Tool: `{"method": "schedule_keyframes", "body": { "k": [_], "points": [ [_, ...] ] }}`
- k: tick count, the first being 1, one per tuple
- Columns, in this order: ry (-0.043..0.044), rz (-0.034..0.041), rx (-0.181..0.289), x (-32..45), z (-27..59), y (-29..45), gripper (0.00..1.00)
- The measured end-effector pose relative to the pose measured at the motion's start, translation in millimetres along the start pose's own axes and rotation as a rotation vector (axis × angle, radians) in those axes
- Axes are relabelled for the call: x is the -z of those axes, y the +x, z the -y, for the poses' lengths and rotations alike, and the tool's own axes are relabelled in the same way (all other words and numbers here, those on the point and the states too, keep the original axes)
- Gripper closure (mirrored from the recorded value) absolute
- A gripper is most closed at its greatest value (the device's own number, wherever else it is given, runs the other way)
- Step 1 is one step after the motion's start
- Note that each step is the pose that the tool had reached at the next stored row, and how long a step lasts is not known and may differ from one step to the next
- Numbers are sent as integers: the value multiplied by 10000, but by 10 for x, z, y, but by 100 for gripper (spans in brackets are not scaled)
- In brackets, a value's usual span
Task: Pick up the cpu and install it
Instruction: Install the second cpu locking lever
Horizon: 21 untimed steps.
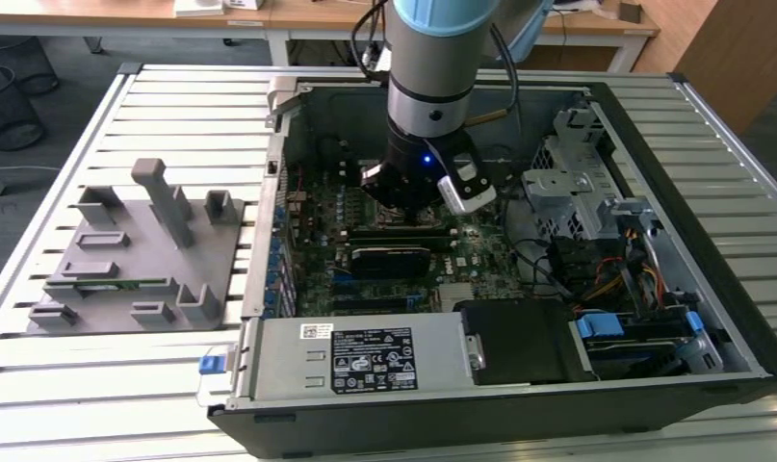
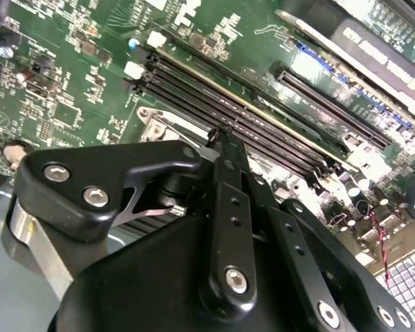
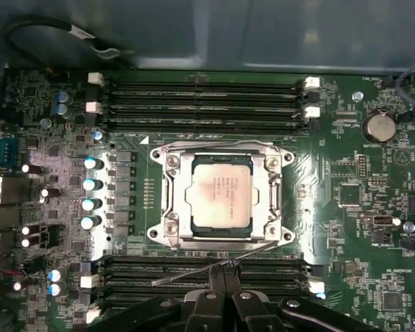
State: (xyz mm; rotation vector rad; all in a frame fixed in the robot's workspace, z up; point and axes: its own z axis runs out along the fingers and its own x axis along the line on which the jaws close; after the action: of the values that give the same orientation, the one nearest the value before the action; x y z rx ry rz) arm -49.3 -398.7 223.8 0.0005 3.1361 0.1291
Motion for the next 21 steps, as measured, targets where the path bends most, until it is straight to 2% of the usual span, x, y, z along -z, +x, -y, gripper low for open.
{"method": "schedule_keyframes", "body": {
  "k": [5,8,11,21],
  "points": [
    [-9,-1,4,-24,2,76,89],
    [-109,-1,3,-52,5,116,89],
    [-139,0,2,-78,7,147,89],
    [-217,1,3,-107,20,160,89]
  ]
}}
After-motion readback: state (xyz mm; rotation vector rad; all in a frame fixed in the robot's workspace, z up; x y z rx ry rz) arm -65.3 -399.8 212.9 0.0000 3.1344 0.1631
